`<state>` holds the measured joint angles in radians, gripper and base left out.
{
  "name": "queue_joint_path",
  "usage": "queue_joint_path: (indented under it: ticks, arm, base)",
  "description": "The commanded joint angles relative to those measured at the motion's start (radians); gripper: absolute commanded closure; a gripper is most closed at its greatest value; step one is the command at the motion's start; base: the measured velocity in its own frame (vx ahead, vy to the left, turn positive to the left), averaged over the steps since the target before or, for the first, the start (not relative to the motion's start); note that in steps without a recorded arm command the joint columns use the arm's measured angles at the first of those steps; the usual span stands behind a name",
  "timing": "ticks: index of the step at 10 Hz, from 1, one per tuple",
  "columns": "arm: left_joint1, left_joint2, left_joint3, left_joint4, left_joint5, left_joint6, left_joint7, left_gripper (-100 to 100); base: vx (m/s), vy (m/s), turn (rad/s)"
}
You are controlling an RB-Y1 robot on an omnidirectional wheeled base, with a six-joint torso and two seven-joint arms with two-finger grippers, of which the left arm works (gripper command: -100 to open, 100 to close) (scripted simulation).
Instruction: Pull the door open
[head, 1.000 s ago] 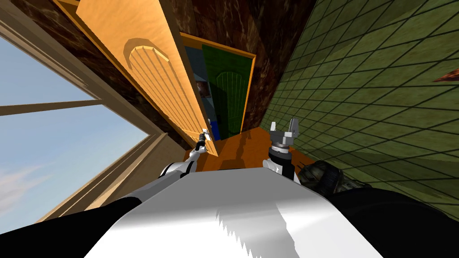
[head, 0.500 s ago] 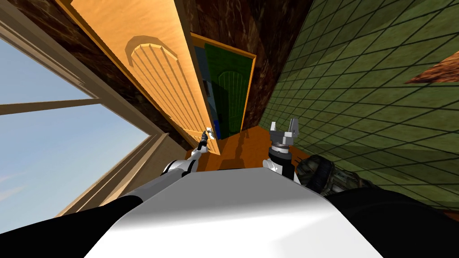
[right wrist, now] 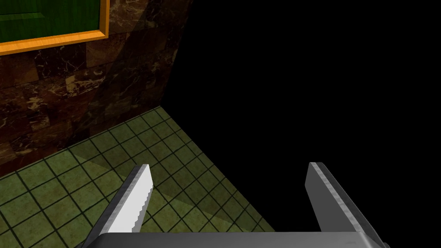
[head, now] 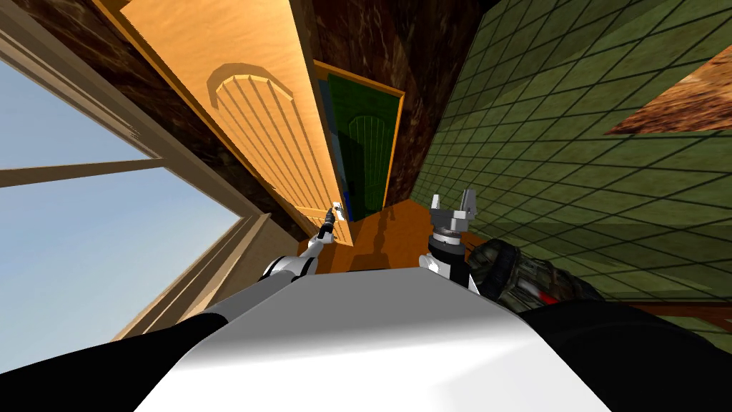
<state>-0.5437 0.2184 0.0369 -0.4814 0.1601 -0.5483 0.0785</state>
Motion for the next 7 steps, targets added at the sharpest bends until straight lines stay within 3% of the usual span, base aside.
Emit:
queue_joint_path:
  ticks: [1,4,7]
  arm:
    - [-0.008,-0.009,-0.030,0.013,-0.015,-0.014,0.022,-100]
    - [-0.010,-0.017,-0.055,0.007,-0.028,-0.013,0.039,-100]
    - [-0.013,-0.031,-0.101,-0.003,-0.051,-0.010,0.071,-100]
  base:
    - [-0.113,0.144,-0.129]
    - [-0.085,0.143,-0.081]
    - [-0.092,0.150,-0.106]
